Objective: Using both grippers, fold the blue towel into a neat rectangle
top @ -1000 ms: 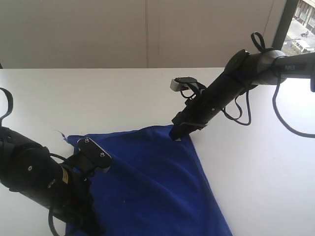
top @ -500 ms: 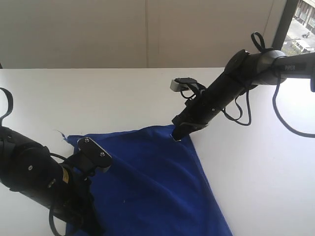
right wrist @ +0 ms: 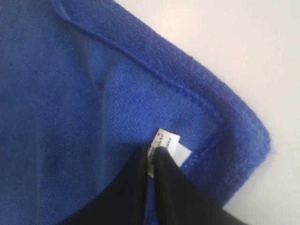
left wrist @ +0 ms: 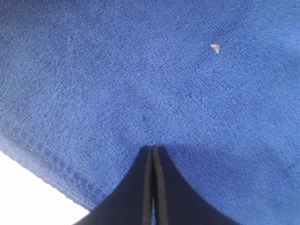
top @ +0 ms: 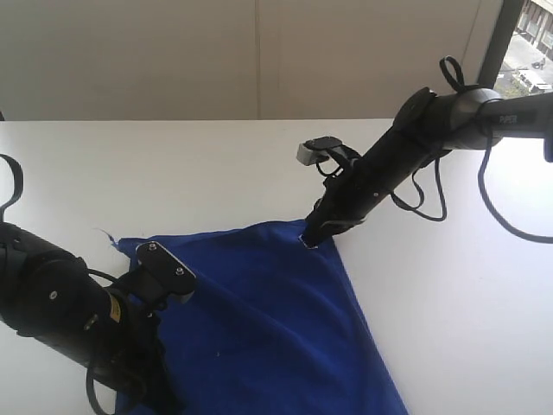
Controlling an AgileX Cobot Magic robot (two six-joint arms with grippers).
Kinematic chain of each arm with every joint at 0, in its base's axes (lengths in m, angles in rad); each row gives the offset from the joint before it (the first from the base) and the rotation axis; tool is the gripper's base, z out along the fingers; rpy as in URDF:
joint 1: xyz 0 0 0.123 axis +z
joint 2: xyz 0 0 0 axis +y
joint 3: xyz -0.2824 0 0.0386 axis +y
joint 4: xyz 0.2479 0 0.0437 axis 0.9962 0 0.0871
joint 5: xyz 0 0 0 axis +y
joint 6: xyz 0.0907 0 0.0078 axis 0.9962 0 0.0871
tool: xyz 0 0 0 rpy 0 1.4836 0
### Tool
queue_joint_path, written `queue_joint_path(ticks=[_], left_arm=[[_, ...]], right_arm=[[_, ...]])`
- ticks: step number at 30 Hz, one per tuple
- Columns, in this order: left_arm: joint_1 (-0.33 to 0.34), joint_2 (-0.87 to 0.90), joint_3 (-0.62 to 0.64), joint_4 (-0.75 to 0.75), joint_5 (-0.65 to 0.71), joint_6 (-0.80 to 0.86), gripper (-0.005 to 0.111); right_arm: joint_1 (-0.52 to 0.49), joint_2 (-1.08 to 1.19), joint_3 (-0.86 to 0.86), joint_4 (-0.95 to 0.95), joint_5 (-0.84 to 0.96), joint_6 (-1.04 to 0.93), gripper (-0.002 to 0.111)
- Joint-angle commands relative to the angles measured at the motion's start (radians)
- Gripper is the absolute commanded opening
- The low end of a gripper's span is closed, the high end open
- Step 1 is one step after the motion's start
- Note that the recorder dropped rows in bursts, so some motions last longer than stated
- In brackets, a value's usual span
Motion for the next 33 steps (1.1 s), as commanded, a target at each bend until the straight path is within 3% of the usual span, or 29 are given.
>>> queue_joint_path(ticks=[1,4,12,25,27,32,33], left_arm=[[0.000,0.019,0.008,-0.011,0.003,0.005,0.000],[0.000,0.019,0.008,-0.011,0.003,0.011,0.000],[0.000,0.019,0.008,-0.011,0.001,0.024,0.000],[0.000,0.019,0.008,-0.011,-0.008,0.024,0.000],[0.000,0.019,0.008,-0.011,-0.008,0.024,0.000],[0.000,0.019,0.008,-0.011,-0.008,0.024,0.000],[0.000,0.019,0.008,-0.011,-0.008,0.024,0.000]], right_arm=[[0.041,-0.014,0.001,0.015,-0.040,-0.094,0.020],[0.079,-0.016,0.001,-0.038,-0.127,-0.092,0.027],[0.119,-0.034,0.001,-0.301,-0.244,0.067,0.028],[0.117,-0.030,0.001,-0.325,-0.227,0.094,0.027],[0.117,-0.030,0.001,-0.325,-0.219,0.094,0.023],[0.117,-0.035,0.001,-0.325,-0.216,0.096,0.000],[0.117,-0.035,0.001,-0.325,-0.216,0.097,0.000]])
